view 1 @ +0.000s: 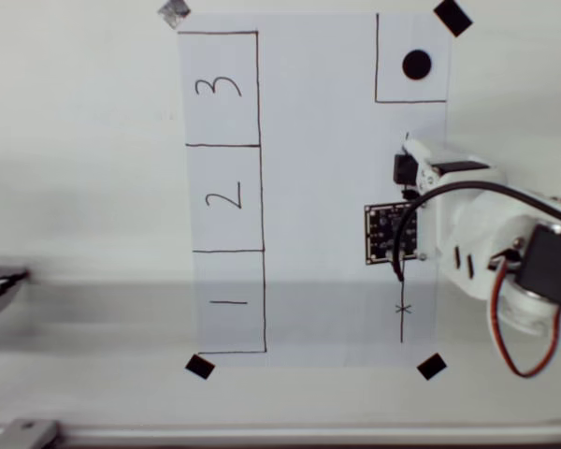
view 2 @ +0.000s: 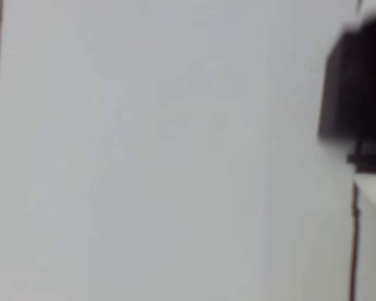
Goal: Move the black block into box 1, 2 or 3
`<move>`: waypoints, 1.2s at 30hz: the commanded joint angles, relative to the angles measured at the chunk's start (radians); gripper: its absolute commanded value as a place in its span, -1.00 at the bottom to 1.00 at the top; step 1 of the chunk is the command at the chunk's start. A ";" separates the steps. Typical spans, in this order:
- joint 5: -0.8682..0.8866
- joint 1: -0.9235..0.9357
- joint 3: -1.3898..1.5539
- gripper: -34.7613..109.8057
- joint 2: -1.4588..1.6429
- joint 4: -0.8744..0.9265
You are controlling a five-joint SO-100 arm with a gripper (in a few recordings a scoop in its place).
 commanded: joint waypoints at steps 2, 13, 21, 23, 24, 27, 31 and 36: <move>-0.025 0.011 0.031 -0.52 0.081 -0.020; 0.008 -0.002 0.017 -0.52 0.107 -0.020; 0.140 -0.055 -0.081 -0.52 0.158 0.025; 0.178 -0.077 -0.129 -0.52 0.158 0.055; 0.199 -0.089 -0.152 -0.52 0.158 0.066; 0.258 -0.126 -0.212 -0.52 0.152 0.078; 0.354 -0.186 -0.287 -0.52 0.129 0.078; 0.374 -0.249 -0.356 -0.52 0.095 0.078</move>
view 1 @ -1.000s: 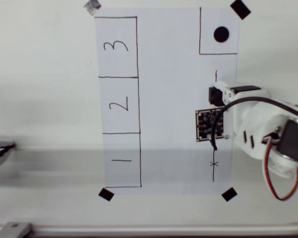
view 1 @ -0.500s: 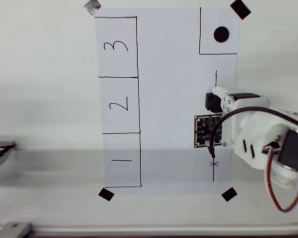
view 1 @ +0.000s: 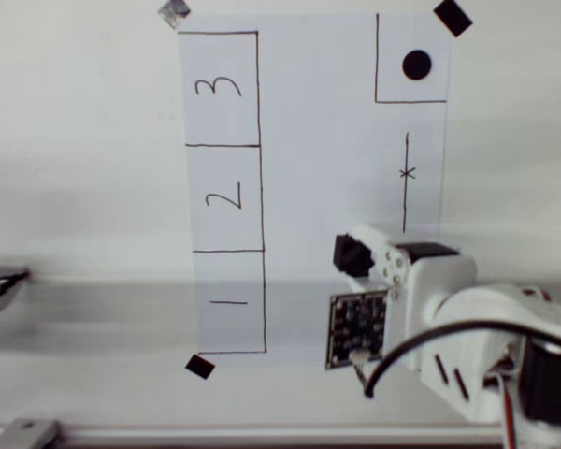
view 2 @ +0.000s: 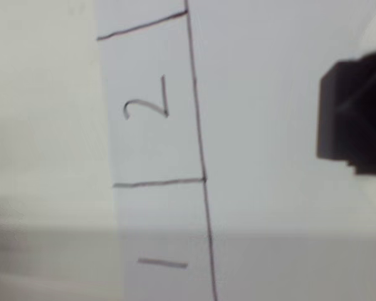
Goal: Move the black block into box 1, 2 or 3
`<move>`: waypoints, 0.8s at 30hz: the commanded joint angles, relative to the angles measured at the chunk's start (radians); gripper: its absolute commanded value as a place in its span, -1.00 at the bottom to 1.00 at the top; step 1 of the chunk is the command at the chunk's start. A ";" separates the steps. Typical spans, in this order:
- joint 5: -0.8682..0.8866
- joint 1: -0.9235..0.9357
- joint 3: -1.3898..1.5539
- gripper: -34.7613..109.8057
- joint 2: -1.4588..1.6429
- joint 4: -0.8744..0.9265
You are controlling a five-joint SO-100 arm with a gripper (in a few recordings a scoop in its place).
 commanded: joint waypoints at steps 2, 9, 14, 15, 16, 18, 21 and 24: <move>0.025 -0.035 -0.130 -0.52 0.006 0.012; 0.072 -0.081 -0.299 -0.52 -0.156 0.012; 0.083 -0.094 -0.457 -0.52 -0.310 0.012; 0.081 -0.095 -0.488 -0.52 -0.339 0.012; 0.083 -0.095 -0.511 -0.52 -0.359 0.012; 0.091 -0.100 -0.575 -0.52 -0.414 0.012; 0.097 -0.103 -0.652 -0.52 -0.479 0.012; 0.103 -0.109 -0.726 -0.52 -0.538 0.012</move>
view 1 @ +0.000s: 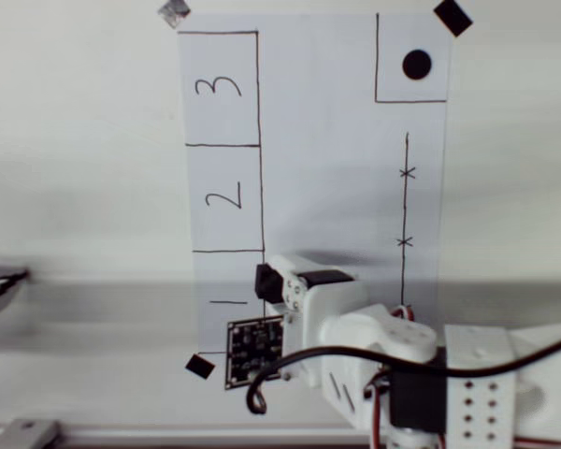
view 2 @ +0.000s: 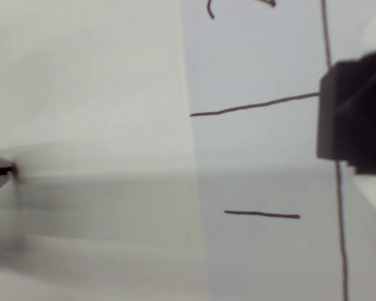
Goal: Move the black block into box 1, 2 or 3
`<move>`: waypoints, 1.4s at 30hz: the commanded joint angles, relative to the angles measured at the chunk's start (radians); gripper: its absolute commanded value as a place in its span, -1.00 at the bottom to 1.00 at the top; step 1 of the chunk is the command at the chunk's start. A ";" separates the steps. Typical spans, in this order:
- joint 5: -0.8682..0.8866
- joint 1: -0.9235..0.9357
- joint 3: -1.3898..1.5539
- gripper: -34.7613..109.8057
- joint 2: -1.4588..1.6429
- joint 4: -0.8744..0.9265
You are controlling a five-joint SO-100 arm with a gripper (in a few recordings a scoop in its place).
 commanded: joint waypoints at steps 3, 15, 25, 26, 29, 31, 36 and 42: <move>0.009 -0.029 -0.178 -0.52 -0.031 0.012; 0.032 -0.055 -0.396 -0.52 -0.181 0.011; 0.014 -0.057 -0.433 -0.52 -0.229 0.006; 0.012 -0.057 -0.431 -0.52 -0.232 0.006; 0.000 -0.058 -0.426 -0.52 -0.239 0.006; -0.006 -0.058 -0.426 -0.52 -0.245 0.005; -0.015 -0.063 -0.426 -0.52 -0.268 -0.011; -0.020 -0.064 -0.433 -0.52 -0.296 -0.021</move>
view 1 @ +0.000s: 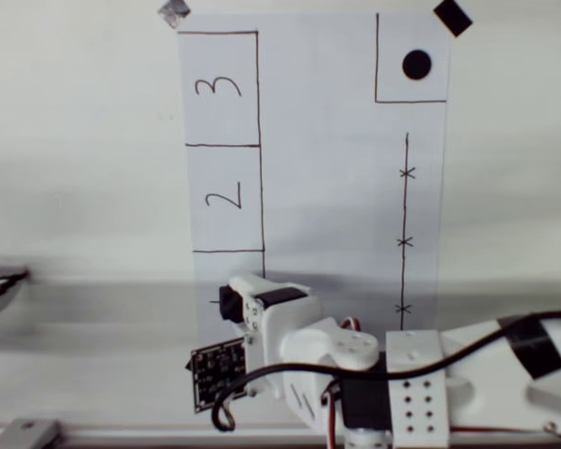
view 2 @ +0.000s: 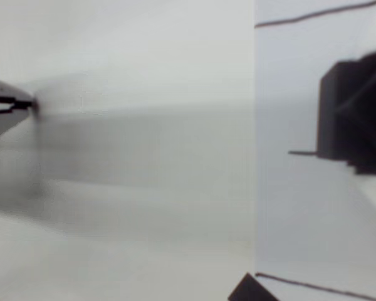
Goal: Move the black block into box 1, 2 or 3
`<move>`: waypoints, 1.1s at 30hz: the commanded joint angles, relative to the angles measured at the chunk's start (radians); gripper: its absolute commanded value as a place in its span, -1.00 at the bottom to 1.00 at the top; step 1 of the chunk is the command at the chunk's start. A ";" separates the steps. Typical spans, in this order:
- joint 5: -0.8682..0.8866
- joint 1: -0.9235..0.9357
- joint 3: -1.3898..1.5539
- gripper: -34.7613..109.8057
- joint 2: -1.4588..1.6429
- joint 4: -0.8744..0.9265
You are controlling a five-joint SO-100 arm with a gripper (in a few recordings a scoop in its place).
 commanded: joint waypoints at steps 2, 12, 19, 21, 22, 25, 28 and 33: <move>0.003 -0.006 -0.055 -0.52 0.018 -0.009; 0.006 -0.006 -0.055 -0.44 0.017 -0.020; 0.012 -0.005 -0.055 -0.36 0.020 -0.023; 0.012 -0.005 -0.055 -0.34 0.023 -0.023; 0.014 -0.005 -0.055 -0.33 0.025 -0.023; 0.014 -0.003 -0.055 -0.30 0.026 -0.023; 0.009 -0.003 -0.055 -0.25 0.028 -0.023; 0.009 -0.002 -0.052 -0.23 0.028 -0.023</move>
